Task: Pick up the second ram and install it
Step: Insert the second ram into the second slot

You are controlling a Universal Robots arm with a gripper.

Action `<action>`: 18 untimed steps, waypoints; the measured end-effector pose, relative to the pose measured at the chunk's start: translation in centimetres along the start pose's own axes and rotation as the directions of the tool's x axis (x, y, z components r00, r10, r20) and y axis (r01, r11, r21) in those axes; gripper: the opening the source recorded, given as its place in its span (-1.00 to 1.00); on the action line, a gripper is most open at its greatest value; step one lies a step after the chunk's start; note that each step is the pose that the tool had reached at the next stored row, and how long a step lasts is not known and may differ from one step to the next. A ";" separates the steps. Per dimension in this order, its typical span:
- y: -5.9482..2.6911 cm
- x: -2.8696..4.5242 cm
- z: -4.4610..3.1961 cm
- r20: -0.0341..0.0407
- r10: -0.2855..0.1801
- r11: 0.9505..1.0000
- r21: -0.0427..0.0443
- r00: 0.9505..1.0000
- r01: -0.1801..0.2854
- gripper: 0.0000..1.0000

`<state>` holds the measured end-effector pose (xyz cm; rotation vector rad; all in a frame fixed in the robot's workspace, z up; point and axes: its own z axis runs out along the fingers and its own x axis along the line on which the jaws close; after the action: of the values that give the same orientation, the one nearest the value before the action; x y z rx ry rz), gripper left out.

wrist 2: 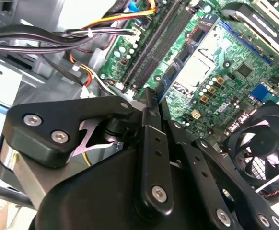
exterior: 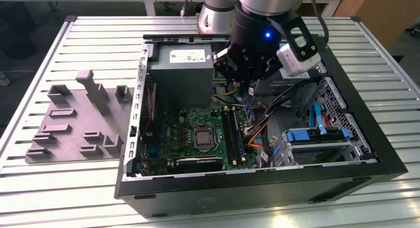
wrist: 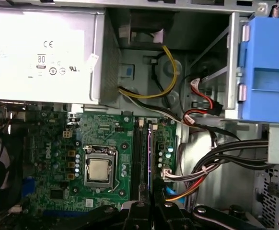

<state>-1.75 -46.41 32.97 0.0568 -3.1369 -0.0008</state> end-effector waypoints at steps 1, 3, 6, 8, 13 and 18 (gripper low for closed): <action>0.01 0.16 0.14 0.000 0.000 1.000 0.000 1.000 0.000 -0.73; 0.01 0.27 0.52 0.000 0.006 1.000 0.000 1.000 -0.006 -0.73; 0.01 0.31 1.06 0.000 0.014 1.000 0.000 1.000 -0.014 -0.73; 0.01 0.31 1.42 0.000 0.014 1.000 0.000 1.000 -0.014 -0.73; 0.01 0.31 2.33 0.000 0.014 1.000 0.000 1.000 -0.014 -0.73; 0.01 0.31 2.99 0.000 0.014 1.000 0.000 1.000 -0.014 -0.73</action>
<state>-2.07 -46.41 29.98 0.0343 -3.1371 -0.0006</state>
